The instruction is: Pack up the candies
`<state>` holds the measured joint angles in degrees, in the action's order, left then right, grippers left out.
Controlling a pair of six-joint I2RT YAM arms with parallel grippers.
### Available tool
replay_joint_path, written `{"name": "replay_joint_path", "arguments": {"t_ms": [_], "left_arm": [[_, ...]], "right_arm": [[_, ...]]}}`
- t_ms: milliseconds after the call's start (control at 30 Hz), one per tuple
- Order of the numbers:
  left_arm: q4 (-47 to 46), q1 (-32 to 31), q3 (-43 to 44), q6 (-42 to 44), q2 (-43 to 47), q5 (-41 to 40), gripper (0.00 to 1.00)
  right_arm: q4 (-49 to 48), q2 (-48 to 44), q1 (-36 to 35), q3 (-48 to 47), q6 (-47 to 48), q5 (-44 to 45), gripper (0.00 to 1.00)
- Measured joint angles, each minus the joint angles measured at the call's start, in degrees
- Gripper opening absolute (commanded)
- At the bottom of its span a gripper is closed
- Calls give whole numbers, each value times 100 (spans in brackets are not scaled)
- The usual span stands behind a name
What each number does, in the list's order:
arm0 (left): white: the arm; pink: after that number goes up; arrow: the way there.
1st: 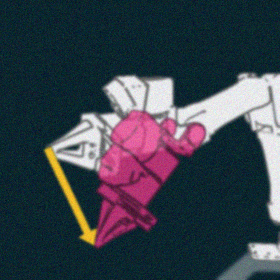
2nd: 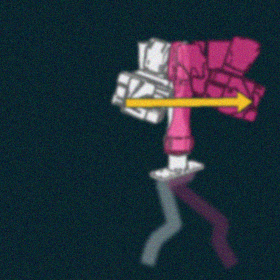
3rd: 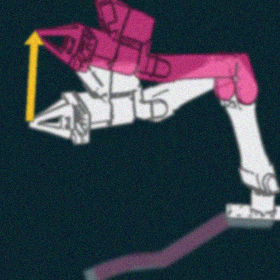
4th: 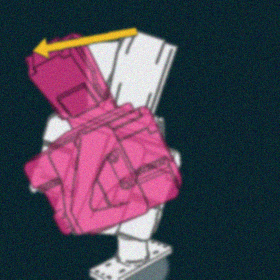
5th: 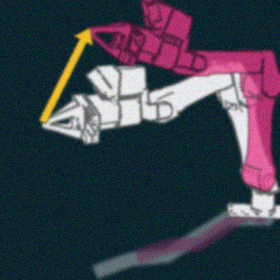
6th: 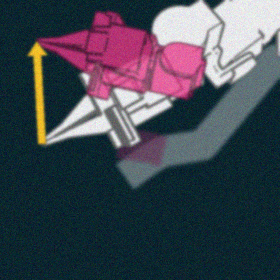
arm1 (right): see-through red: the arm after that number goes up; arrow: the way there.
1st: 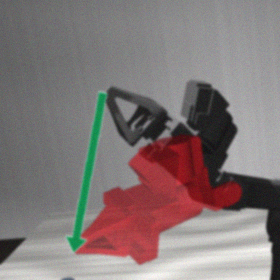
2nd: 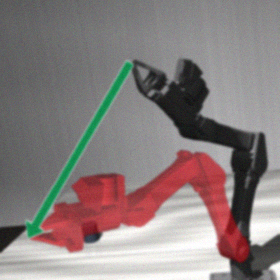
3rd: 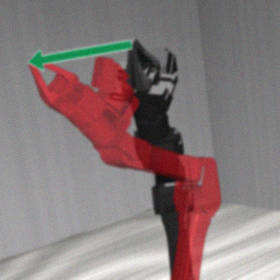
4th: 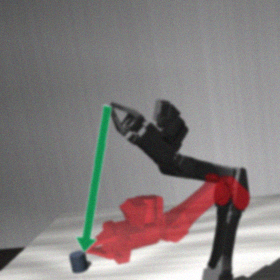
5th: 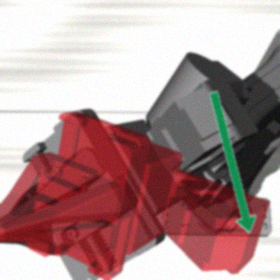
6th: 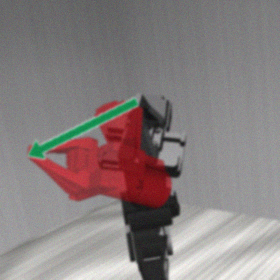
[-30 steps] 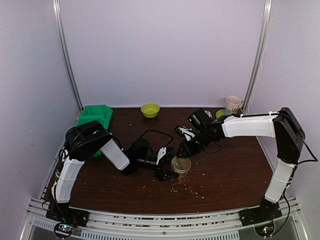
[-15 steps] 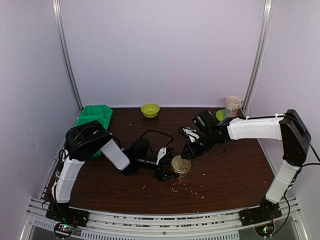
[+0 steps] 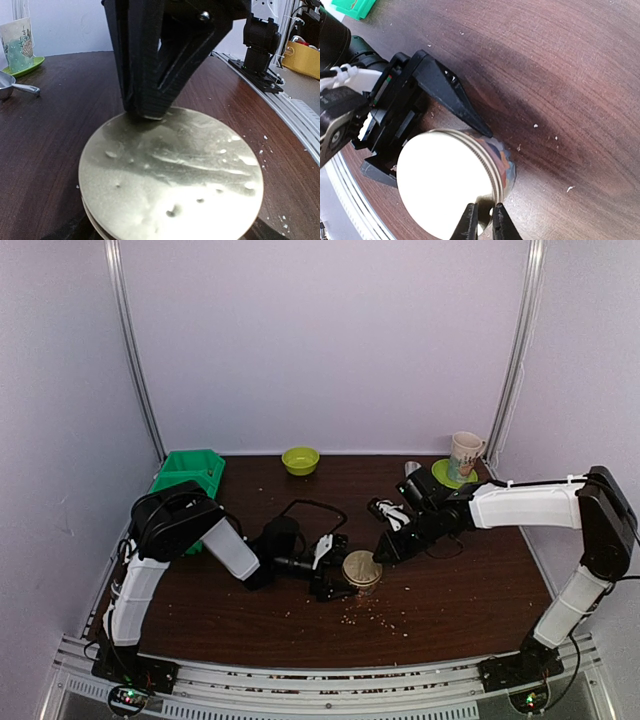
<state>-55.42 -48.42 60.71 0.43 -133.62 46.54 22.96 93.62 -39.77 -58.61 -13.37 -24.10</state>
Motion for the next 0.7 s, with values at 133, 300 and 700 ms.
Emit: {"name": "replay_joint_path", "arguments": {"t_ms": [133,300,700], "left_arm": [[9,0,7,2,0,4,84],[11,0,7,7,0,9,84],[42,0,42,2,-11,7,83]], "right_arm": [[-11,-87,-15,105,-17,-15,11],[-7,-254,-63,278,-57,-33,13],[153,-643,-264,584,-186,-247,18]]}}
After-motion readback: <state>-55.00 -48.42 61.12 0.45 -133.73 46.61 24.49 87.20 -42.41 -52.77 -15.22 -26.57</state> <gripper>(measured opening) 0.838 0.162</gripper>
